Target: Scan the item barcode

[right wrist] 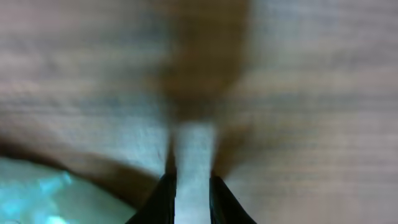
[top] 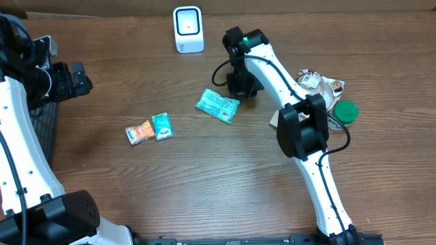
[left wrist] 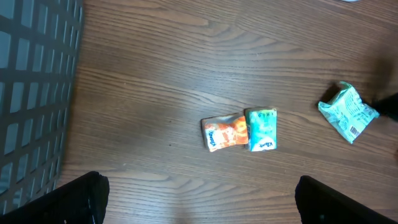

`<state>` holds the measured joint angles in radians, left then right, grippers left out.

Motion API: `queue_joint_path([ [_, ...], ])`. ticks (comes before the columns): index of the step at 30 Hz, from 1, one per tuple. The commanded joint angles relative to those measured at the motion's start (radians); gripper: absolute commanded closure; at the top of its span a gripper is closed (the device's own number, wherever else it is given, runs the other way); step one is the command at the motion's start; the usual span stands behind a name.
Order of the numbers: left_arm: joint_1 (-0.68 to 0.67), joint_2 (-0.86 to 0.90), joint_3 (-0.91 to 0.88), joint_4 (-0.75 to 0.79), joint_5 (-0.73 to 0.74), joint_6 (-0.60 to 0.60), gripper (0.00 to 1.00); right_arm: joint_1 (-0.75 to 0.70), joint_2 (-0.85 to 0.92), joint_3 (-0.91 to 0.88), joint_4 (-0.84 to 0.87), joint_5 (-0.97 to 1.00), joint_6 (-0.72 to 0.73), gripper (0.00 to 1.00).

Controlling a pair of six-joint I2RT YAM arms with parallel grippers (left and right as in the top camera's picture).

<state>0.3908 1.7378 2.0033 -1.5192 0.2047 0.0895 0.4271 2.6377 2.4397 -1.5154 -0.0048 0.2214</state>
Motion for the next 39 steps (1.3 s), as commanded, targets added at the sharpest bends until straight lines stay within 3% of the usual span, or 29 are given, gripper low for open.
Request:
queue_joint_path([
  [1,0.002,0.001,0.002,0.002,0.002,0.019,0.00,0.013,-0.012,0.011,-0.049,-0.088,-0.002,0.84],
  [5,0.002,0.001,0.002,0.002,0.001,0.019,0.01,0.048,-0.012,0.011,-0.106,-0.219,-0.086,0.84],
  [15,0.002,0.001,0.002,0.002,0.001,0.019,0.01,0.234,-0.012,0.024,-0.097,-0.217,-0.146,0.83],
  [22,0.002,0.001,0.002,0.002,0.002,0.019,0.00,0.266,-0.012,0.227,-0.164,-0.200,-0.148,0.82],
  [24,0.002,0.001,0.002,0.002,0.001,0.019,0.00,0.248,-0.012,0.311,-0.179,-0.185,-0.143,0.73],
  [27,0.002,0.001,0.002,0.002,0.001,0.019,0.00,0.191,-0.022,0.413,-0.179,-0.180,-0.119,0.33],
  [28,0.002,0.001,0.002,0.002,0.001,0.019,0.00,0.169,-0.022,0.426,-0.178,-0.180,-0.094,0.27],
  [30,0.002,0.001,0.002,0.002,0.001,0.019,0.00,0.119,-0.022,0.428,-0.179,-0.194,-0.056,0.22],
  [39,0.002,0.001,0.002,0.002,0.002,0.019,0.01,-0.070,-0.021,0.279,-0.146,-0.522,-0.127,0.23],
])
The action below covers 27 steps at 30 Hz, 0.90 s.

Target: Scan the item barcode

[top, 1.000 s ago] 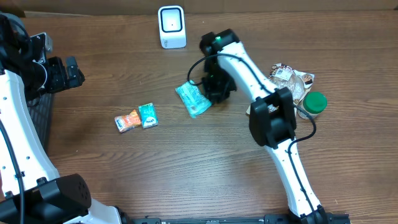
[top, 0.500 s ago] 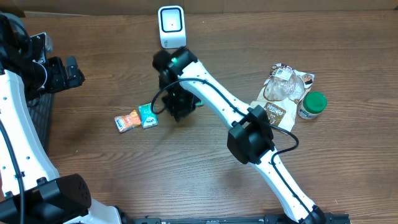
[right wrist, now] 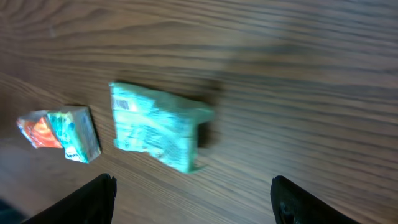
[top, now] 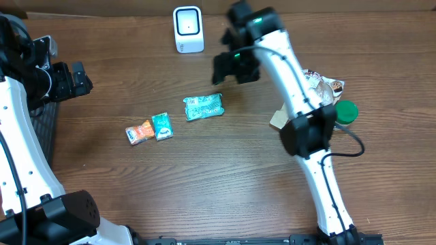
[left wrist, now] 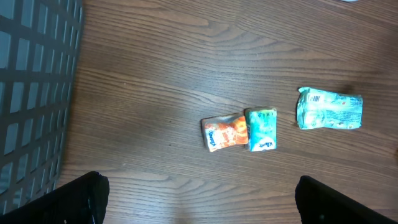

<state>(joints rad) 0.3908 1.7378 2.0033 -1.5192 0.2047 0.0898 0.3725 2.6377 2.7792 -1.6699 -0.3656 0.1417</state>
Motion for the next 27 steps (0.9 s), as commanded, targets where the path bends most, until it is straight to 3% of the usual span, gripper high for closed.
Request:
queue_joint_path([
  [1,0.002,0.001,0.002,0.002,0.002,0.019,0.00,-0.022,-0.021,-0.096,0.024,-0.212,-0.082,0.23],
  [5,0.002,0.001,0.002,0.002,0.001,0.019,0.00,-0.024,-0.021,-0.213,0.097,-0.273,-0.124,0.21],
  [11,0.002,0.001,0.002,0.002,0.002,0.019,0.01,-0.008,-0.021,-0.383,0.256,-0.325,-0.077,0.24],
  [13,0.002,0.001,0.002,0.002,0.001,0.019,0.00,-0.005,-0.021,-0.429,0.306,-0.327,-0.035,0.30],
  [15,0.002,0.001,0.002,0.002,0.001,0.019,0.00,-0.002,-0.021,-0.467,0.342,-0.336,-0.009,0.43],
  [19,0.002,0.001,0.002,0.002,0.002,0.019,0.00,0.002,-0.021,-0.500,0.377,-0.336,0.023,0.80],
  [21,0.002,0.001,0.002,0.002,0.002,0.019,0.01,0.003,-0.021,-0.500,0.382,-0.336,0.023,0.92],
  [27,0.002,0.001,0.002,0.002,0.002,0.019,0.00,-0.009,-0.026,-0.476,0.385,-0.405,0.014,0.96],
])
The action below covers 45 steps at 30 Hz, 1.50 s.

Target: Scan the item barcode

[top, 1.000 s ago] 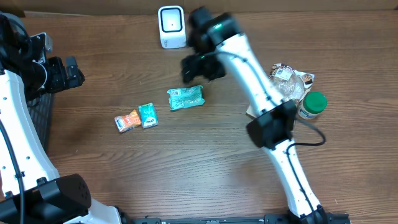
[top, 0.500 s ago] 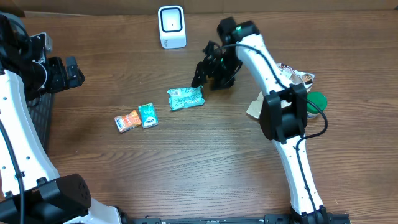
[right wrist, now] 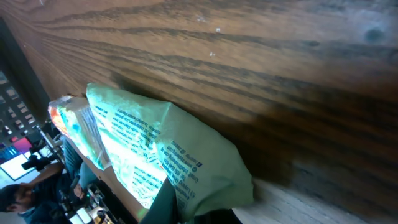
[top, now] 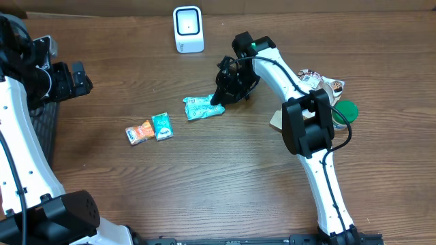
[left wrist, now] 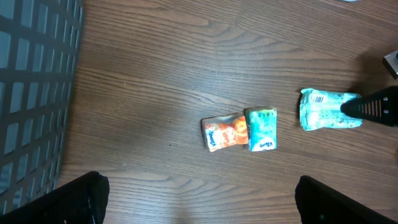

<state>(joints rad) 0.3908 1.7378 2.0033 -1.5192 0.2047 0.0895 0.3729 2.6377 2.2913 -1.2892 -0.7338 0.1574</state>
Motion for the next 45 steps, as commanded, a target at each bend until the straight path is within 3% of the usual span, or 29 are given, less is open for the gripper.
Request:
queue_joint_path([
  [1,0.002,0.001,0.002,0.002,0.001,0.020,0.00,-0.016,-0.034,0.026,-0.002,-0.053,-0.009,0.96],
  [10,0.002,0.001,0.002,0.002,0.002,0.019,0.01,-0.084,-0.254,0.161,-0.139,-0.018,-0.080,0.96],
  [17,0.002,0.001,0.002,0.002,0.002,0.019,0.00,-0.121,-0.423,0.168,-0.165,-0.016,-0.080,0.96],
  [33,0.002,0.001,0.002,0.002,0.002,0.019,0.00,-0.107,-0.487,0.168,-0.186,-0.014,-0.077,0.96],
  [41,0.002,0.001,0.002,0.002,0.002,0.020,0.01,-0.074,-0.487,0.228,-0.151,0.157,-0.023,0.96],
  [45,0.002,0.001,0.002,0.002,0.001,0.019,0.01,-0.029,-0.487,0.283,-0.060,0.387,-0.033,0.96],
])
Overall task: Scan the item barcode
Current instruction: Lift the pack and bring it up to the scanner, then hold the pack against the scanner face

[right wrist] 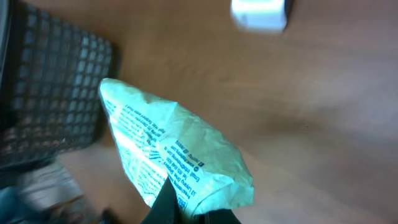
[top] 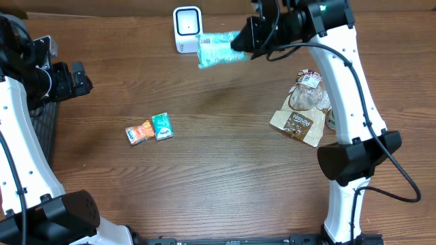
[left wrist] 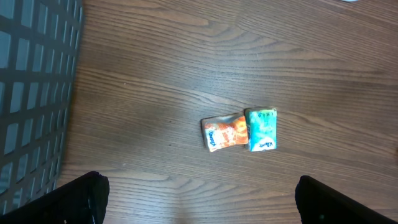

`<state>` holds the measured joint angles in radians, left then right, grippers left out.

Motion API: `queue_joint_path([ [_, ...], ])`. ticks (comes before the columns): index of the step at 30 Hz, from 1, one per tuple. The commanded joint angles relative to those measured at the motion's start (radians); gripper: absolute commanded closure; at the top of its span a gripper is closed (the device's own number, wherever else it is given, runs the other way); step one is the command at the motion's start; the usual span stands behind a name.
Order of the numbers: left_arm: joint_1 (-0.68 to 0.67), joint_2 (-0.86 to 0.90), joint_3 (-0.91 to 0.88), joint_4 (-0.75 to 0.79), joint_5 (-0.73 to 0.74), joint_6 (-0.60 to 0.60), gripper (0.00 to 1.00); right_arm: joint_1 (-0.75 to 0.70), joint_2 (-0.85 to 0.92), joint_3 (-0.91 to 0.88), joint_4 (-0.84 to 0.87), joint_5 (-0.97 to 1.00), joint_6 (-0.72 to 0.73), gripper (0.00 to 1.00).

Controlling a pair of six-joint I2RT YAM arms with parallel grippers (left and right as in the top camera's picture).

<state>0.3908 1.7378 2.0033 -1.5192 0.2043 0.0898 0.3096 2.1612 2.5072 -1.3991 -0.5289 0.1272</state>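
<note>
A teal printed packet [top: 219, 49] hangs in the air just right of the white barcode scanner [top: 188, 29] at the table's back edge. My right gripper [top: 244, 42] is shut on the packet's right end; in the right wrist view the packet [right wrist: 168, 155] fills the lower middle, pinched at the gripper [right wrist: 189, 208], with the scanner [right wrist: 260, 14] blurred at the top. My left gripper [left wrist: 199, 199] stands open high over the left of the table, above two small tissue packs [left wrist: 240, 130].
An orange and a teal tissue pack [top: 149, 128] lie side by side left of centre. Brown and white snack bags [top: 303, 117] lie at the right. A dark wire basket [left wrist: 34, 93] stands at the far left edge.
My right gripper, then low on the table pinching the teal packet's right end, now holds it lifted in the air beside the scanner. The left arm has not moved.
First my right gripper was down on the table just right of the teal packet. Then it was raised and open, and the packet lay turned and shifted left. Then it was pinching the packet's end on the table, and now holds it up by the scanner.
</note>
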Motion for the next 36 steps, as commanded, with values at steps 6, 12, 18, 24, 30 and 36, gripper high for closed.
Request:
queue_joint_path([
  [6,0.002,0.001,0.002,0.002,0.002,0.019,0.01,0.171,0.011,0.010,0.386,0.727,-0.155,0.96],
  [12,0.002,0.001,0.002,0.002,0.002,0.019,0.00,0.254,0.121,-0.049,0.785,1.081,-0.406,0.96],
  [18,0.002,0.001,0.002,0.002,0.002,0.019,0.00,0.255,0.290,-0.049,1.173,1.096,-0.811,0.96],
  [24,0.002,0.001,0.002,0.002,0.002,0.019,0.00,0.255,0.441,-0.049,1.387,1.062,-1.043,0.96],
  [30,0.002,0.001,0.002,0.002,0.002,0.019,0.00,0.260,0.507,-0.049,1.398,1.044,-1.105,0.96],
  [36,0.002,0.001,0.002,0.002,0.002,0.019,0.00,0.266,0.514,-0.049,1.399,1.044,-1.155,0.96],
])
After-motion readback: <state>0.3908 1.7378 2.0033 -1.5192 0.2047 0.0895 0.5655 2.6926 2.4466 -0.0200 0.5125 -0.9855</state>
